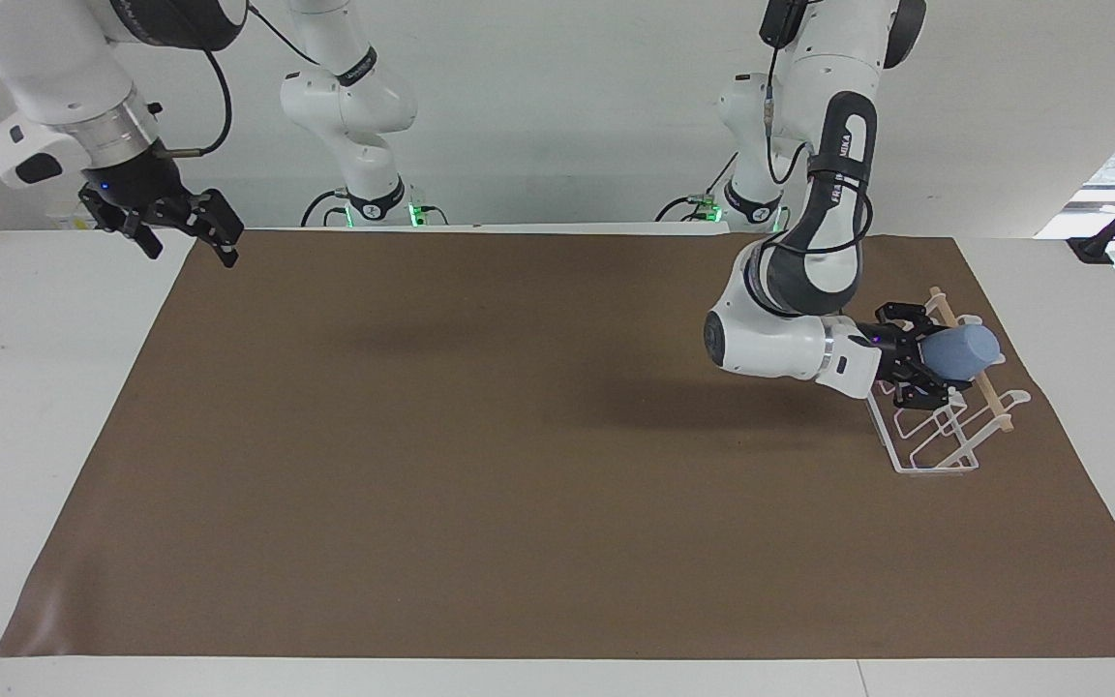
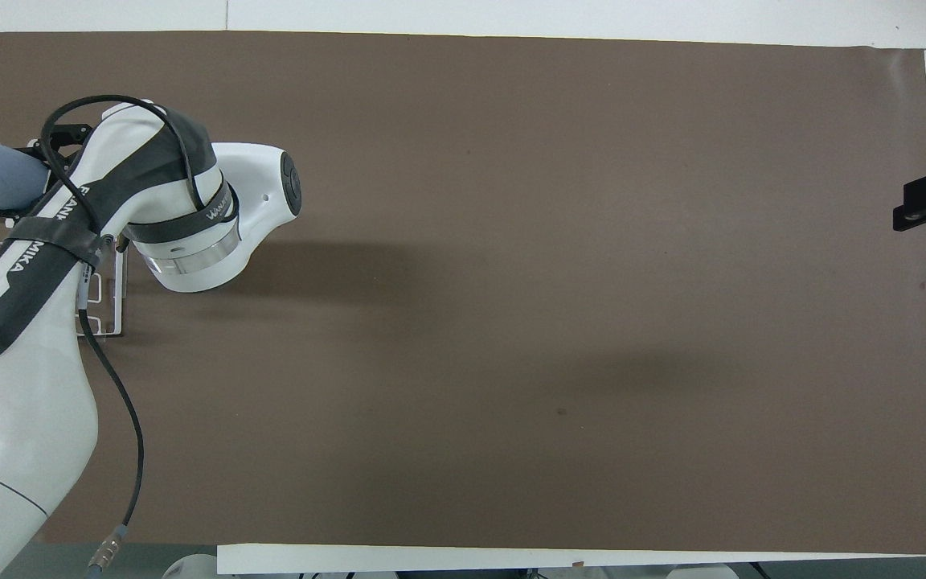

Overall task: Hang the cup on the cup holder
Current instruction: 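Move the cup with the left gripper onto a rack peg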

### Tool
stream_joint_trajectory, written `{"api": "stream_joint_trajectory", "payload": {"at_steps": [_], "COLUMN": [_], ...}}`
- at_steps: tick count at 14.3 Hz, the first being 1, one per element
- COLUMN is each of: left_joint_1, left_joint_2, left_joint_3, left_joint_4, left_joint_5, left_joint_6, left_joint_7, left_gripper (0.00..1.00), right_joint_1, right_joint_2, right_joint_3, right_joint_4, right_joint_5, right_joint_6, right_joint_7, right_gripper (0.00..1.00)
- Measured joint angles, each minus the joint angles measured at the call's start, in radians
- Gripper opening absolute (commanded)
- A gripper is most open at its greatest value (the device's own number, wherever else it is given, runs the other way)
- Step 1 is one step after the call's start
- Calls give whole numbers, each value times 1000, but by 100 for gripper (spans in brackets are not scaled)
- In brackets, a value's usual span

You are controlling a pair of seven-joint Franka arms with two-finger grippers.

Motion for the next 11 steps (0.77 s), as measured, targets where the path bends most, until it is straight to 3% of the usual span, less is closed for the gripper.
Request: {"api": "stream_joint_trajectory", "payload": {"at_steps": [5,11], "left_joint_1": [27,67], "left_joint_2": [8,75], "left_joint_3": [2,3], "left_joint_4": [-16,-25], "left_joint_5": [30,94], "left_joint_6": [-3,1], "left_joint_7": [-41,-109], "left_gripper": [0,0], "right_joint_1": [12,12], "right_joint_2": [-1,-1], "right_joint_3": [10,8], "right_joint_4": [-2,-3], "right_joint_5": [-9,-38], "right_joint_6": [-53,-42], "right_joint_7": [14,14], "right_gripper": [99,99]}}
